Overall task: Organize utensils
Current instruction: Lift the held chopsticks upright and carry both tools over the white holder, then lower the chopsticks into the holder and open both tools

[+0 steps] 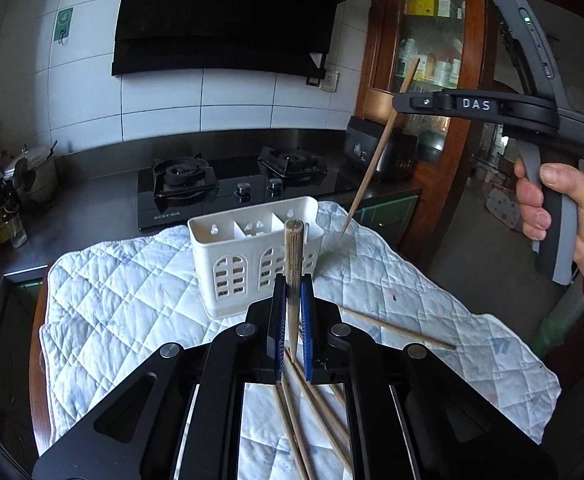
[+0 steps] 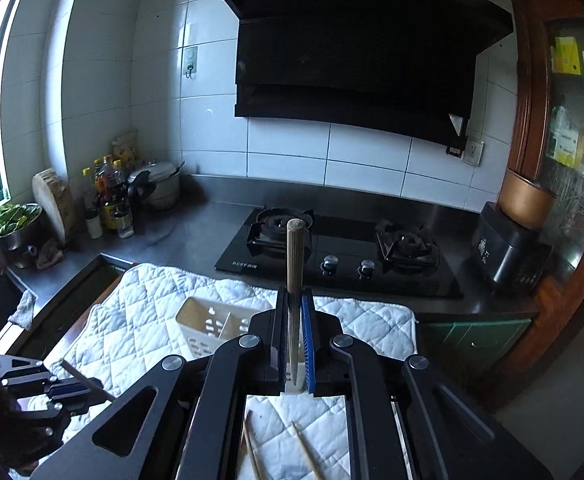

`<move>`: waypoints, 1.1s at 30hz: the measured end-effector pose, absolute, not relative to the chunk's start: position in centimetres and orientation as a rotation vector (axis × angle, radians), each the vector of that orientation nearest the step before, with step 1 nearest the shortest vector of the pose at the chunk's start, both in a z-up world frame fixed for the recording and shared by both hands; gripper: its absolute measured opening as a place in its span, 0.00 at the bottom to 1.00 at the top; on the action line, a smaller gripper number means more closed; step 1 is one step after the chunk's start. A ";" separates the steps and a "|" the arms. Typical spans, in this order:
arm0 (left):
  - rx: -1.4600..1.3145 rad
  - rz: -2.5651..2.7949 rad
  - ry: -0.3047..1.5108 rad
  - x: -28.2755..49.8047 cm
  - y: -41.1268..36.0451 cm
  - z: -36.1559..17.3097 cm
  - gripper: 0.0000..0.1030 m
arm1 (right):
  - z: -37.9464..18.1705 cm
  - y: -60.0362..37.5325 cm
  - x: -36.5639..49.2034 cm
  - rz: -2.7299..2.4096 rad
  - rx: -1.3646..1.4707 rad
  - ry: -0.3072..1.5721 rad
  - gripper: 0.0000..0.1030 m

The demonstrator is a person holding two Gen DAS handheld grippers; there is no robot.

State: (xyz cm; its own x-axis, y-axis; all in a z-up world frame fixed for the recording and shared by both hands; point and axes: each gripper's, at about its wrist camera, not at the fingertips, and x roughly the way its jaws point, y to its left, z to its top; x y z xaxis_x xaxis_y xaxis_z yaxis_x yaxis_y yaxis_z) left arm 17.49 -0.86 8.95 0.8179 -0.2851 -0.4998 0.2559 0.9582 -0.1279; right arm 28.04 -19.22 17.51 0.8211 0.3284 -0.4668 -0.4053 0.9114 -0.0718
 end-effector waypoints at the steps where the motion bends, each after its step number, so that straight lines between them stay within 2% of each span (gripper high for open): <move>1: -0.055 -0.283 0.533 17.9 -0.6 9.5 0.05 | 17.5 -19.0 28.8 0.387 -0.167 0.463 0.07; 9: -0.039 -0.231 0.406 20.5 0.9 15.3 0.05 | 14.5 -16.6 33.5 0.362 -0.181 0.530 0.07; 14: -0.024 -0.163 0.334 23.3 1.2 17.1 0.05 | 11.9 -16.2 34.5 0.354 -0.202 0.573 0.07; 23: -0.026 -0.083 0.399 27.8 1.0 15.2 0.05 | 9.5 -16.6 34.8 0.370 -0.203 0.613 0.07; 33: -0.090 -0.105 0.492 29.3 2.3 11.7 0.08 | 9.3 -17.6 34.4 0.367 -0.173 0.612 0.08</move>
State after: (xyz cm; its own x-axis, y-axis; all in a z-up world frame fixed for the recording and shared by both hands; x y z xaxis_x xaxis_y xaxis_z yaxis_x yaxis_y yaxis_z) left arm 29.27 2.29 11.73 0.8760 -0.1226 -0.4665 0.0790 0.9906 -0.1119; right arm 34.44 -17.62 9.25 0.7562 0.2845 -0.5892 -0.3860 0.9211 -0.0507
